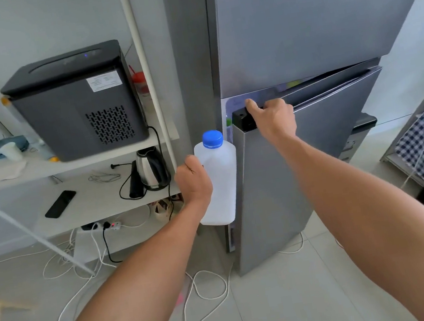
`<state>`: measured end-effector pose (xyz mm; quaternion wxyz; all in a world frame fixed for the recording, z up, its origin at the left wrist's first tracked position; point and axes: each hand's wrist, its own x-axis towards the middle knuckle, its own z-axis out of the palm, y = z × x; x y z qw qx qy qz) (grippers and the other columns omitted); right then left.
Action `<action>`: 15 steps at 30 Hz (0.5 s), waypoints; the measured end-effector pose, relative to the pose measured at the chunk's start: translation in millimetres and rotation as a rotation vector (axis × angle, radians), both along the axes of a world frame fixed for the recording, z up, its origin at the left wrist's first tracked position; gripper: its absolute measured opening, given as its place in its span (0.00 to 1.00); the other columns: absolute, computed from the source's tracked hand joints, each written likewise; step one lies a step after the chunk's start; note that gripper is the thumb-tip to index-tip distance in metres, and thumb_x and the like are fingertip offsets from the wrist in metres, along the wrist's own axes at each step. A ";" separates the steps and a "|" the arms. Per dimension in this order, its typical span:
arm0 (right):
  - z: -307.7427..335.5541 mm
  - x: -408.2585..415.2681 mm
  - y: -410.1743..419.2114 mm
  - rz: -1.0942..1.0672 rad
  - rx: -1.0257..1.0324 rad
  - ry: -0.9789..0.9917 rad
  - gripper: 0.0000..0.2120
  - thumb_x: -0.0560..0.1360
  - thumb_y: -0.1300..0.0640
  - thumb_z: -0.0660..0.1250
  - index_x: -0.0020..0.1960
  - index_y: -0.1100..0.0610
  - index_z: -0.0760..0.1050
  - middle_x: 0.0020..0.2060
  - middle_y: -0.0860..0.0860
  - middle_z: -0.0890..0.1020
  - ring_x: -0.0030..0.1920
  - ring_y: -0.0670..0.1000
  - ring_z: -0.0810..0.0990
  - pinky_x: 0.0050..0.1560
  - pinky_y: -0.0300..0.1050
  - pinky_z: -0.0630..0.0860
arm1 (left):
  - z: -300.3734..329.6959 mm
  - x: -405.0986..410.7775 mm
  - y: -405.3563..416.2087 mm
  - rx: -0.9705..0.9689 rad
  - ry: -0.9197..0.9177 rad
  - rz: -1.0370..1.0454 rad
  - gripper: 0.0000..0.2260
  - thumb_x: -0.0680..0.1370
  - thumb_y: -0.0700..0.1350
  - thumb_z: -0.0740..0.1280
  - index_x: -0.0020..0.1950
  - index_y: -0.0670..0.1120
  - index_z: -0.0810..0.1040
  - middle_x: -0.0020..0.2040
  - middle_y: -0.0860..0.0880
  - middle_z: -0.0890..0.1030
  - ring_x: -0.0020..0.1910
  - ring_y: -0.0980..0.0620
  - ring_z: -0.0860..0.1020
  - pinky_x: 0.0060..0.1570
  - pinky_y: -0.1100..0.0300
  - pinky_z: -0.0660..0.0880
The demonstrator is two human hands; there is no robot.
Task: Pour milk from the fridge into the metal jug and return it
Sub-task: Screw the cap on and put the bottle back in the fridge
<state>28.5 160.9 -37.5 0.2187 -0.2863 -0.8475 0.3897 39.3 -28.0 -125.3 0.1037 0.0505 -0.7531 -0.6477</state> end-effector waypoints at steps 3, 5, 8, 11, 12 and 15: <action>6.1 26.4 5.4 -0.075 -0.053 -0.026 0.28 0.72 0.36 0.68 0.28 0.56 0.67 0.32 0.51 0.74 0.36 0.58 0.74 0.36 0.46 0.68 | 0.2 6.3 2.5 -0.013 -0.021 0.012 0.18 0.75 0.51 0.52 0.32 0.39 0.61 0.29 0.42 0.66 0.30 0.47 0.64 0.32 0.51 0.62; 8.6 43.3 12.2 -0.125 -0.075 -0.048 0.25 0.71 0.36 0.69 0.33 0.57 0.71 0.39 0.53 0.78 0.40 0.59 0.78 0.41 0.46 0.71 | 1.0 12.3 7.6 -0.050 -0.030 0.005 0.17 0.74 0.51 0.52 0.32 0.39 0.64 0.30 0.42 0.66 0.30 0.47 0.64 0.31 0.53 0.61; 13.9 74.1 23.7 -0.156 -0.071 -0.085 0.21 0.72 0.41 0.71 0.39 0.58 0.72 0.42 0.53 0.76 0.44 0.58 0.75 0.45 0.46 0.71 | 3.1 22.7 18.8 -0.072 -0.019 -0.004 0.17 0.76 0.49 0.52 0.33 0.40 0.65 0.31 0.42 0.67 0.31 0.46 0.63 0.29 0.54 0.61; 18.3 105.0 36.2 -0.180 0.008 -0.109 0.18 0.70 0.45 0.71 0.33 0.58 0.72 0.36 0.54 0.78 0.41 0.59 0.78 0.40 0.45 0.70 | 0.8 30.2 35.2 -0.048 -0.045 -0.014 0.17 0.78 0.48 0.53 0.32 0.40 0.65 0.30 0.42 0.69 0.33 0.43 0.66 0.29 0.52 0.63; 20.2 115.6 39.7 -0.195 0.038 -0.128 0.18 0.69 0.46 0.71 0.33 0.59 0.72 0.35 0.55 0.79 0.38 0.58 0.78 0.38 0.45 0.70 | -2.4 32.2 41.2 -0.033 -0.063 -0.024 0.18 0.76 0.49 0.52 0.32 0.39 0.66 0.30 0.40 0.72 0.34 0.41 0.69 0.32 0.51 0.63; 24.3 143.3 50.1 -0.218 0.166 -0.195 0.17 0.72 0.55 0.69 0.31 0.60 0.66 0.31 0.54 0.73 0.35 0.57 0.73 0.35 0.48 0.67 | -15.3 37.9 60.5 0.006 -0.133 -0.072 0.23 0.74 0.51 0.52 0.37 0.31 0.73 0.41 0.27 0.79 0.42 0.32 0.77 0.40 0.43 0.71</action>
